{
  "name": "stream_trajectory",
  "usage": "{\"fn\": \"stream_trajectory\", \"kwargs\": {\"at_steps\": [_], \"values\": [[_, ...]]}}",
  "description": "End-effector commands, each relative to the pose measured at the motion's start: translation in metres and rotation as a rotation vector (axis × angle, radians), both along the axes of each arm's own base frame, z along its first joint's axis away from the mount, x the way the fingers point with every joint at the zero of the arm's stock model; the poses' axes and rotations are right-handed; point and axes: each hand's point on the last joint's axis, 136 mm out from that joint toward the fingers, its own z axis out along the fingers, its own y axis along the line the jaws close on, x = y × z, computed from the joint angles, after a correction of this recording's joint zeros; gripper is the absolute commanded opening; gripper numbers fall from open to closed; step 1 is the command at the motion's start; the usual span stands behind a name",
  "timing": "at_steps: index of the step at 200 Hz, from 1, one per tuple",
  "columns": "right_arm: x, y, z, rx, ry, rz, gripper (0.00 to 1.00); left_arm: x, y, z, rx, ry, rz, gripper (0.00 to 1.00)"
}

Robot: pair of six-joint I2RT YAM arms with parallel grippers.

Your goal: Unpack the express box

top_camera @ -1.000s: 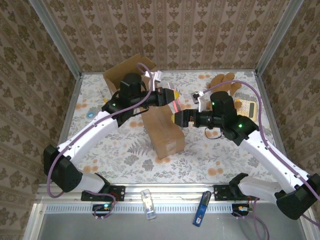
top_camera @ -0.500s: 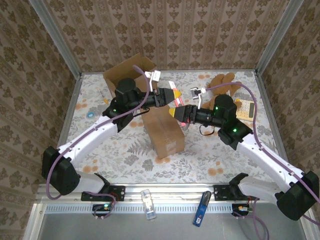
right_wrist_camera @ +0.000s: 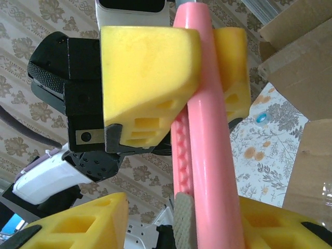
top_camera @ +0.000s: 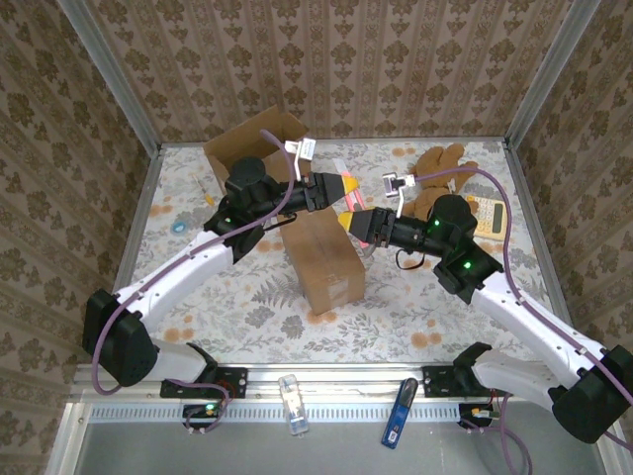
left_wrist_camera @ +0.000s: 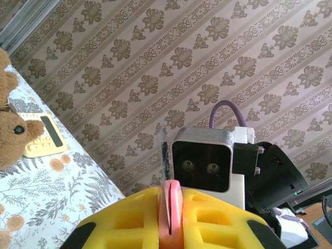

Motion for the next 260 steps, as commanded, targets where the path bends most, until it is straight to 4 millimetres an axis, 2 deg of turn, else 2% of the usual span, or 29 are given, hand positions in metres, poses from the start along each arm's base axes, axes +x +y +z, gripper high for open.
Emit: {"fn": "stream_trajectory", "kwargs": {"at_steps": [1,50,95,121,143,210,241,260], "values": [[-0.003,0.002,0.011,0.031,-0.039,0.005,0.45,-0.004,0.004,0.013,-0.041,-0.036,0.003,0.00],[-0.003,0.003,0.016,0.048,-0.046,0.000,0.39,-0.004,0.003,0.011,-0.039,-0.031,0.005,0.00],[-0.001,0.002,0.019,0.068,-0.053,-0.022,0.28,-0.003,0.001,0.007,-0.037,-0.027,0.003,0.00],[0.001,0.000,0.021,0.076,-0.057,-0.042,0.18,-0.004,0.002,0.006,-0.034,-0.029,0.007,0.00],[0.004,-0.003,0.022,0.081,-0.055,-0.065,0.00,-0.002,0.003,0.001,-0.020,-0.030,0.018,0.00],[0.009,-0.007,0.019,0.058,-0.044,-0.109,0.00,-0.001,0.016,-0.004,0.033,-0.062,0.078,0.00],[0.013,-0.011,0.005,-0.069,-0.009,-0.146,0.00,0.006,0.039,-0.005,0.104,-0.081,0.159,0.35],[0.015,-0.017,-0.007,-0.187,0.019,-0.179,0.00,0.014,0.064,-0.009,0.161,-0.077,0.247,0.49]]}}
